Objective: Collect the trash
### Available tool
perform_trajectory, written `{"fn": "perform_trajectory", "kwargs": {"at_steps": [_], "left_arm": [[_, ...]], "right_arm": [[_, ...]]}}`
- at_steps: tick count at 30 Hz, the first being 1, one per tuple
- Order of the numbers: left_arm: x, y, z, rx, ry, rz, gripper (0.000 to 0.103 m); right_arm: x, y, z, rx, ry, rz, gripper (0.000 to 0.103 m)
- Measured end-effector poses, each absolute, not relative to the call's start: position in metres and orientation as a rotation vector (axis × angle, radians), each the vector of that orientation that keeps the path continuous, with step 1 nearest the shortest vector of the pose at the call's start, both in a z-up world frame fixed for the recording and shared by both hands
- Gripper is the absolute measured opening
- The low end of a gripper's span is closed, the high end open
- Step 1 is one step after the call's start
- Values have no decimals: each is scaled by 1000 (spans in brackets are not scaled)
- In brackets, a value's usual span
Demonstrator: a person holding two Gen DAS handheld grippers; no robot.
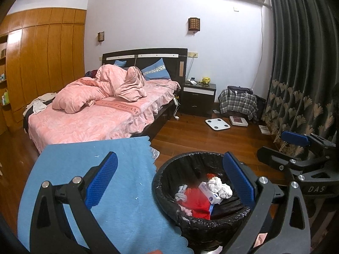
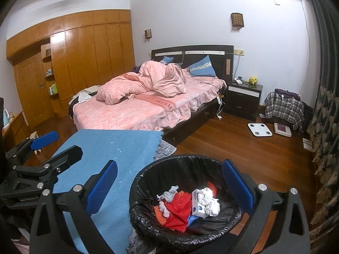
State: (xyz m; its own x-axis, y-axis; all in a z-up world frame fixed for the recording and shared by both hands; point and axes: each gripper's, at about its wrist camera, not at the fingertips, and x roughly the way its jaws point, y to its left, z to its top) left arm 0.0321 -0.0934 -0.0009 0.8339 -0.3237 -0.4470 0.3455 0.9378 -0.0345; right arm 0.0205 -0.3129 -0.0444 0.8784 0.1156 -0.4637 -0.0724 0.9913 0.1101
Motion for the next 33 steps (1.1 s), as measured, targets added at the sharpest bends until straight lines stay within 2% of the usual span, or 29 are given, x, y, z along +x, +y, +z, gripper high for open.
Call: {"fn": "perform_trajectory", "kwargs": {"at_steps": [33], "left_arm": [[31, -93, -2, 51, 462, -355, 97]], "right_arm": [[23, -309, -43, 90, 489, 100, 97]]}}
